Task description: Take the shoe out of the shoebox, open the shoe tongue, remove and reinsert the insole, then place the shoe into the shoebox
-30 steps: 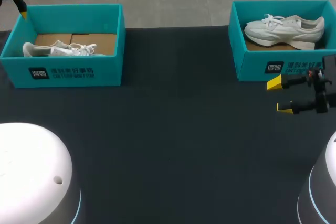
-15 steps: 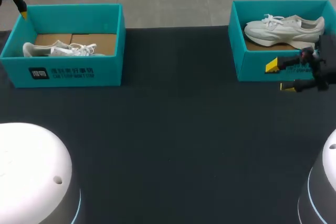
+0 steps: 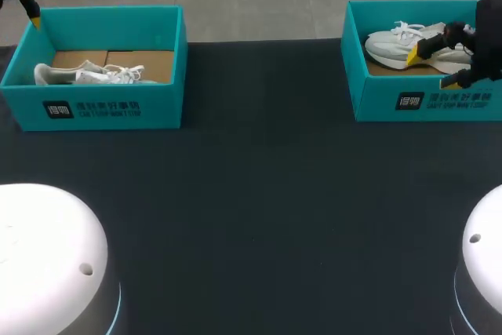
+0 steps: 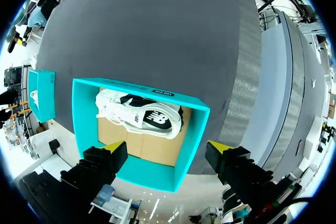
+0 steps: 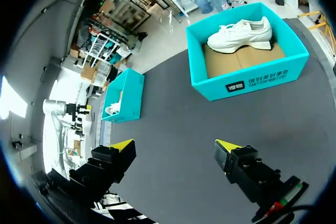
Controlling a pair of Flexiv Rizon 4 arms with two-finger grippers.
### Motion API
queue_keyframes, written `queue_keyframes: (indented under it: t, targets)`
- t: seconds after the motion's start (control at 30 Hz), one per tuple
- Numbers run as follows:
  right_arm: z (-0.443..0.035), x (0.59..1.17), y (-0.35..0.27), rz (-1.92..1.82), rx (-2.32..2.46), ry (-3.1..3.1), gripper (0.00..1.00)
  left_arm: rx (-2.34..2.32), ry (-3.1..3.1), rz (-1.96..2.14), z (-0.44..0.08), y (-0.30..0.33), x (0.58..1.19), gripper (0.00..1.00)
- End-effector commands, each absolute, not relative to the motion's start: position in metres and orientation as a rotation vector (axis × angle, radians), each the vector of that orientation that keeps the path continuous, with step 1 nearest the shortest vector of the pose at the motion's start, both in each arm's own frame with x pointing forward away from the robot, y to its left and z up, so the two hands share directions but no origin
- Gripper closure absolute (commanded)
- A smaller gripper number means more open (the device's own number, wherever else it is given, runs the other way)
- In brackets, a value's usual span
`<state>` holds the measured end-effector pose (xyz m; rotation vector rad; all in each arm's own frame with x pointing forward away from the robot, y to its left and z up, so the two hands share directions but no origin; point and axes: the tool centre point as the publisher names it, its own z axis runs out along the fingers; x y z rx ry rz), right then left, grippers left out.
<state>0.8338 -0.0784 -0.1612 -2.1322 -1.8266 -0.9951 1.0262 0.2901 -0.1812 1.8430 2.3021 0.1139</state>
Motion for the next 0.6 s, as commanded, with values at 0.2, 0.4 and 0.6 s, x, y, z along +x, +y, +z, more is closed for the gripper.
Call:
queue_keyframes:
  t: [0.2,0.4,0.6]
  targets:
    - [-0.1592,0.8407,-0.0752,-0.804,-2.345,-1.901,0.00,1.845,2.303,0.117,-0.1809,0.2901,1.0258,0.00]
    - [-0.1592,0.8407,-0.0752,-0.804,-2.345,-1.901,0.00,1.845,2.303,0.117,-0.1809,0.2901,1.0258,0.00]
    - [-0.1617,0.8465,-0.0791,-0.775,-2.400,-1.913,0.00,1.845,2.303,0.117,-0.1809,0.2901,1.0258,0.00]
